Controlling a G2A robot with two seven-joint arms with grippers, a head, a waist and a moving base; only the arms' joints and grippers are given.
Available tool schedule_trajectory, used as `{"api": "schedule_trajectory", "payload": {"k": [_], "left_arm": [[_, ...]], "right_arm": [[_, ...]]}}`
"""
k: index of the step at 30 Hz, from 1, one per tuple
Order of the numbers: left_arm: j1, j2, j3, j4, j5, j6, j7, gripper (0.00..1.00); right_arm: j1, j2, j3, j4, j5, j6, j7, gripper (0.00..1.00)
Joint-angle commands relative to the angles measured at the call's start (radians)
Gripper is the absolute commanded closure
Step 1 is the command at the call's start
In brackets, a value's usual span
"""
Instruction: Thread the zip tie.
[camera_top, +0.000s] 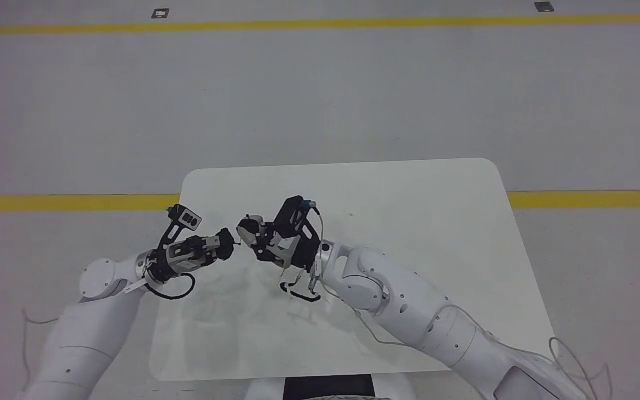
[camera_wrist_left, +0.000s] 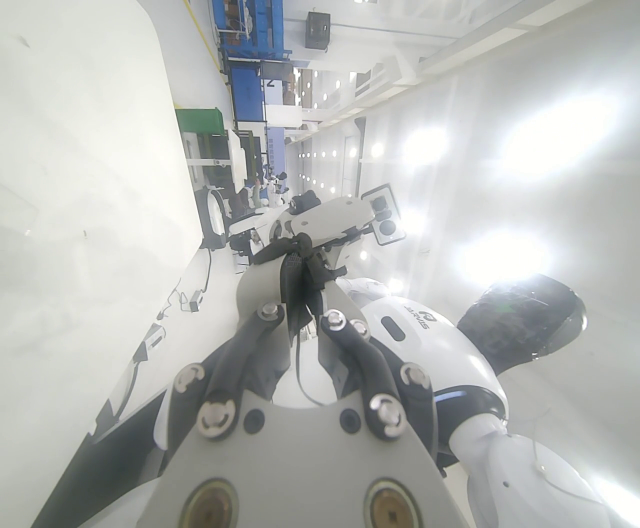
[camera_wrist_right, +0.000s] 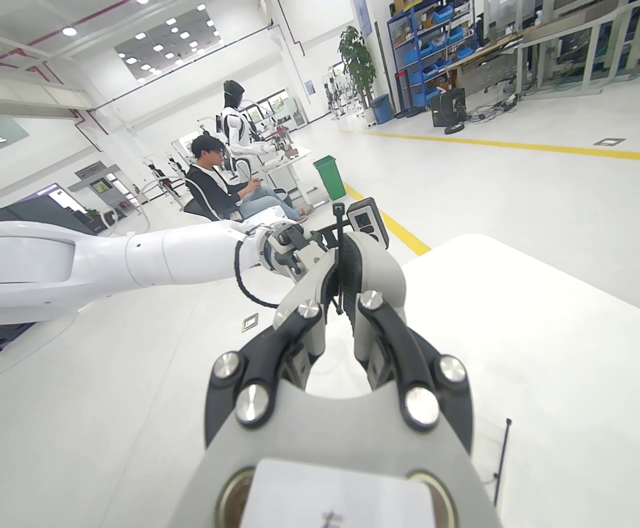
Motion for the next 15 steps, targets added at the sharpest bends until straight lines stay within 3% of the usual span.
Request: {"api": "schedule_trajectory", "payload": {"k": [1, 15], "left_arm": [[0.0, 0.0, 0.0, 0.0, 0.0, 0.0, 0.0, 1.0], [0.0, 0.0, 0.0, 0.0, 0.0, 0.0, 0.0, 1.0]], "right_arm": [[0.003, 0.0, -0.007, 0.007, 0.007, 0.0, -0.007, 1.0], [0.014, 0.007, -0.043, 0.033, 0.04, 0.0, -0.033, 1.0]]}}
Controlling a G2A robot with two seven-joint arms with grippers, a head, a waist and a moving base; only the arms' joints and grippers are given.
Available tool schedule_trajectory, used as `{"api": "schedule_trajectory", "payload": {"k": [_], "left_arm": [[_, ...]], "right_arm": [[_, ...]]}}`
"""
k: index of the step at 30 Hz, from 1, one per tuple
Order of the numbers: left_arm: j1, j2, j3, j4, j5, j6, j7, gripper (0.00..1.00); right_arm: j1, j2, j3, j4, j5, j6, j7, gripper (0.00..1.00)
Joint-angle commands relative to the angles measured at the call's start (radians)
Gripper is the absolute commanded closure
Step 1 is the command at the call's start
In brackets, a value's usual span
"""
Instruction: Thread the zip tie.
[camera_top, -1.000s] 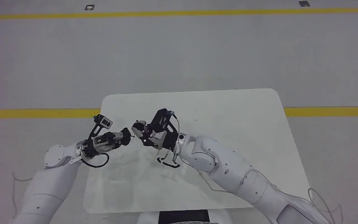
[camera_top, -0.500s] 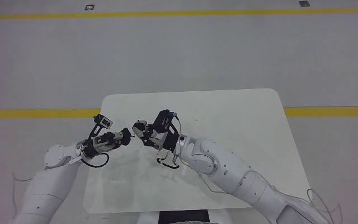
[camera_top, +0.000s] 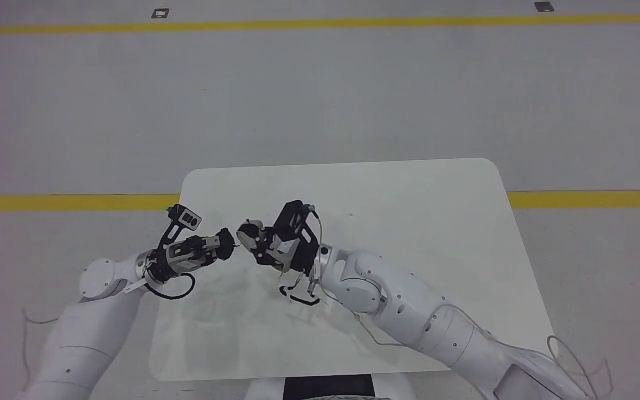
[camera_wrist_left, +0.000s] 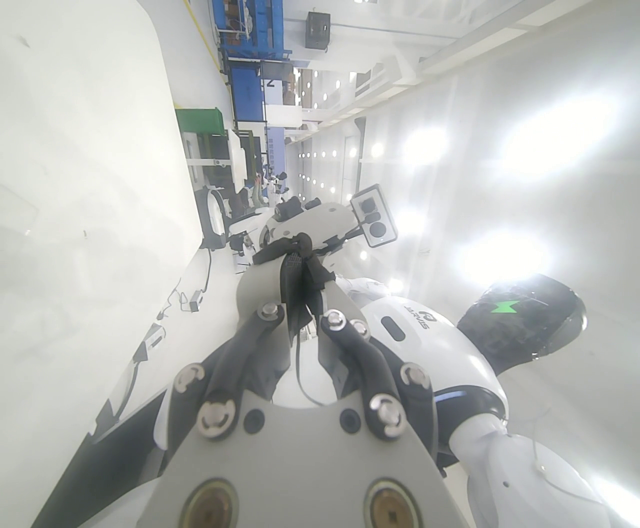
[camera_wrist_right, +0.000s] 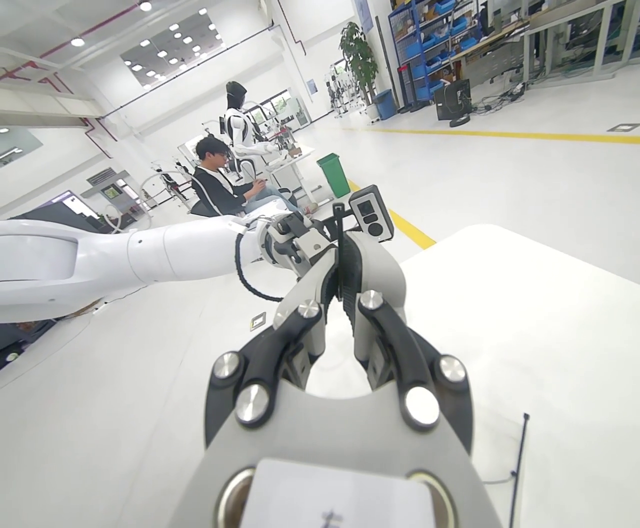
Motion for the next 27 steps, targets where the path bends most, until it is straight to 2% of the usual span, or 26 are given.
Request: {"api": "schedule_trajectory", "payload": {"k": [1, 16, 27], "left_arm": [[0.0, 0.0, 0.0, 0.0, 0.0, 0.0, 0.0, 1.0], [0.0, 0.0, 0.0, 0.0, 0.0, 0.0, 0.0, 1.0], [0.0, 0.0, 0.001, -0.001, 0.002, 0.002, 0.007, 1.0]], "right_arm": [[0.0, 0.001, -0.004, 0.001, 0.006, 0.0, -0.003, 1.0], [0.03, 0.003, -0.04, 0.013, 0.042, 0.0, -0.011, 1.0], [0.026, 0.02, -0.012, -0.016, 0.028, 0.0, -0.001, 1.0]]}}
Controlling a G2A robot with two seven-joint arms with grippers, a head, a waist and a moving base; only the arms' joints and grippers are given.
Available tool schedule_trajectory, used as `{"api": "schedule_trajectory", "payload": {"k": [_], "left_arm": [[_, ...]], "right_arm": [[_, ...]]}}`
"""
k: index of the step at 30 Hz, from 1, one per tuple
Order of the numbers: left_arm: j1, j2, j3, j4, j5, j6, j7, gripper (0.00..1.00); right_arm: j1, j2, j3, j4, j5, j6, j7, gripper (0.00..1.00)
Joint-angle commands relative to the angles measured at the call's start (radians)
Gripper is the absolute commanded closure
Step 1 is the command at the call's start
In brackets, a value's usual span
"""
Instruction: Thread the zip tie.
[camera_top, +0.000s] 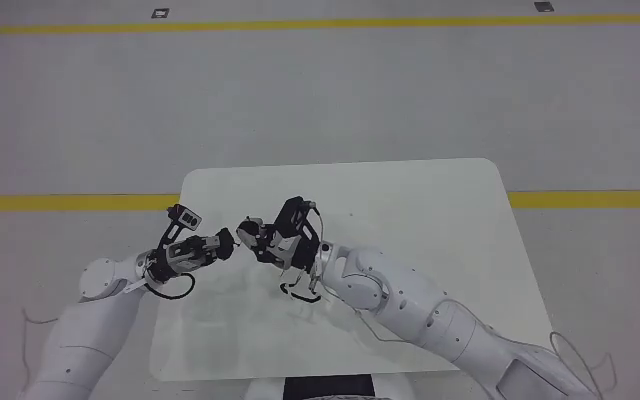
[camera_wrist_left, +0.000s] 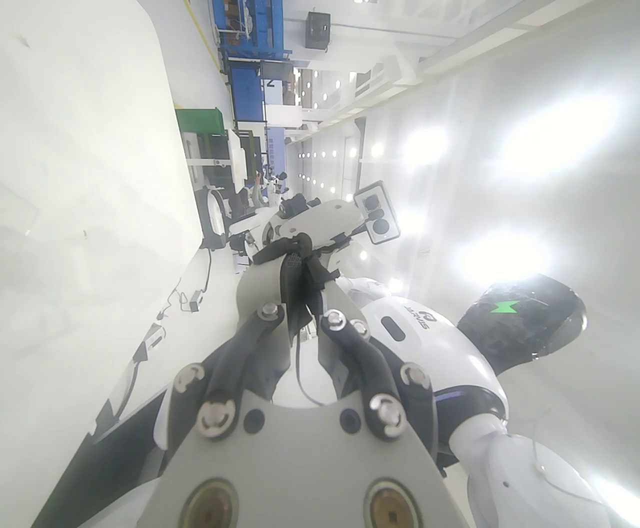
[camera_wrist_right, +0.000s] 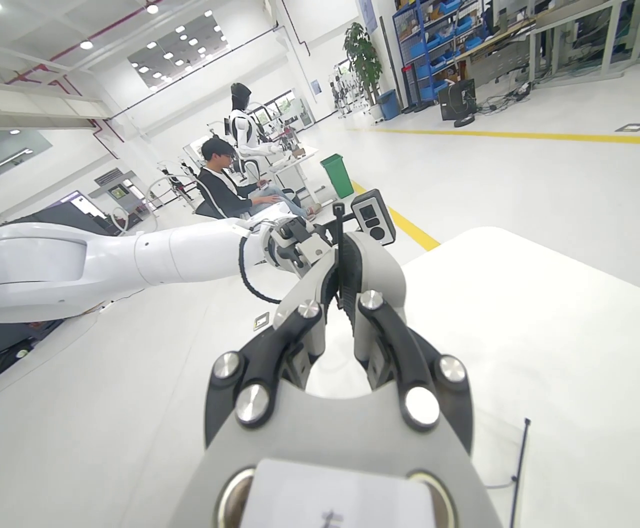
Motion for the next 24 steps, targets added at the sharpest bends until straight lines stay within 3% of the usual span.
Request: {"api": "schedule_trajectory", "payload": {"k": [1, 8, 24], "left_arm": [[0.001, -0.001, 0.005, -0.011, 0.011, 0.006, 0.024, 1.0], [0.017, 0.0, 0.011, -0.044, 0.038, 0.015, 0.045, 1.0], [0.021, -0.001, 0.007, -0.045, 0.02, 0.018, 0.047, 1.0]], "right_arm": [[-0.005, 0.003, 0.006, -0.007, -0.003, 0.0, 0.003, 1.0], [-0.019, 0.007, 0.003, -0.015, 0.001, 0.0, 0.02, 1.0], [-0.012, -0.006, -0.029, 0.023, 0.038, 0.0, -0.006, 1.0]]}}
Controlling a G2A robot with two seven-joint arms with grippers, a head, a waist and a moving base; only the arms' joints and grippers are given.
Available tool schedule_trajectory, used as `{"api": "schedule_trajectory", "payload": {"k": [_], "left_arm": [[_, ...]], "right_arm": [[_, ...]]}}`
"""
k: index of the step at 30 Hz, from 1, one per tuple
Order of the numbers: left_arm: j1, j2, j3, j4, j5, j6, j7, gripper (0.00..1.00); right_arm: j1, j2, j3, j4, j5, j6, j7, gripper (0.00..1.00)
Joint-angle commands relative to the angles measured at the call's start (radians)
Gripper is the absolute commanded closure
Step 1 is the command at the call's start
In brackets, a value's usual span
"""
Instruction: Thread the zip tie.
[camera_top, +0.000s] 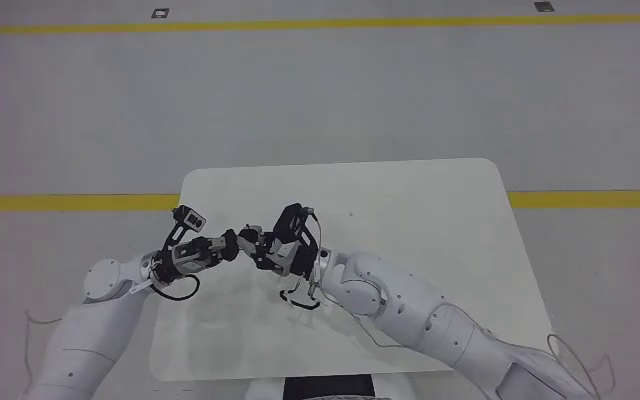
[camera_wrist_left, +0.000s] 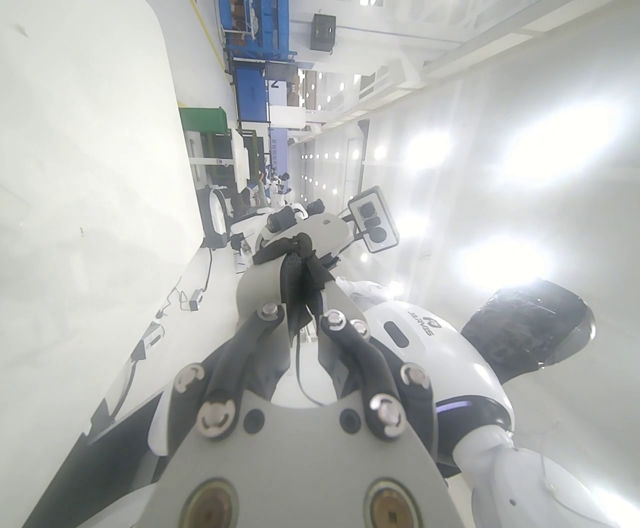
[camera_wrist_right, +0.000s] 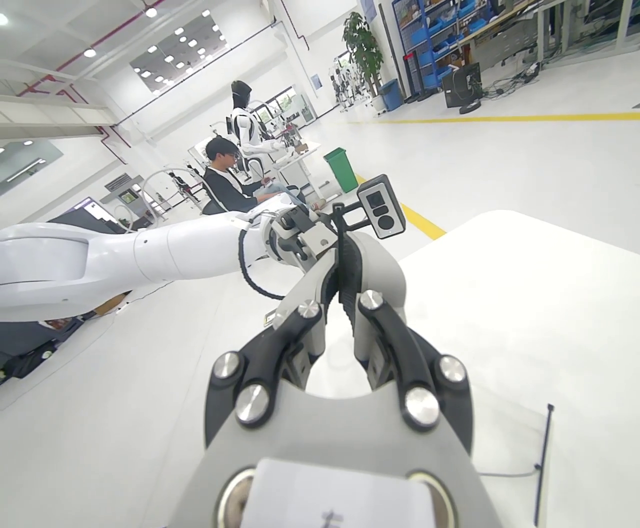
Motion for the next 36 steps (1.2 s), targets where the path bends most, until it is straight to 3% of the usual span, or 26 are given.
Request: {"api": "schedule_trajectory", "payload": {"k": [1, 10, 23, 36], "left_arm": [[0.0, 0.0, 0.0, 0.0, -0.002, 0.0, 0.0, 1.0], [0.0, 0.0, 0.0, 0.001, 0.004, 0.005, -0.006, 1.0], [0.0, 0.0, 0.002, 0.0, 0.0, 0.002, -0.016, 1.0], [0.0, -0.001, -0.001, 0.001, -0.005, 0.001, -0.016, 1.0]], "right_arm": [[-0.001, -0.001, -0.001, 0.003, 0.005, 0.0, -0.011, 1.0], [-0.012, -0.008, 0.01, 0.011, -0.032, 0.0, -0.078, 1.0], [-0.007, -0.03, 0.001, 0.027, -0.014, 0.0, -0.011, 1.0], [-0.011, -0.044, 0.009, 0.036, -0.034, 0.0, -0.034, 1.0]]}}
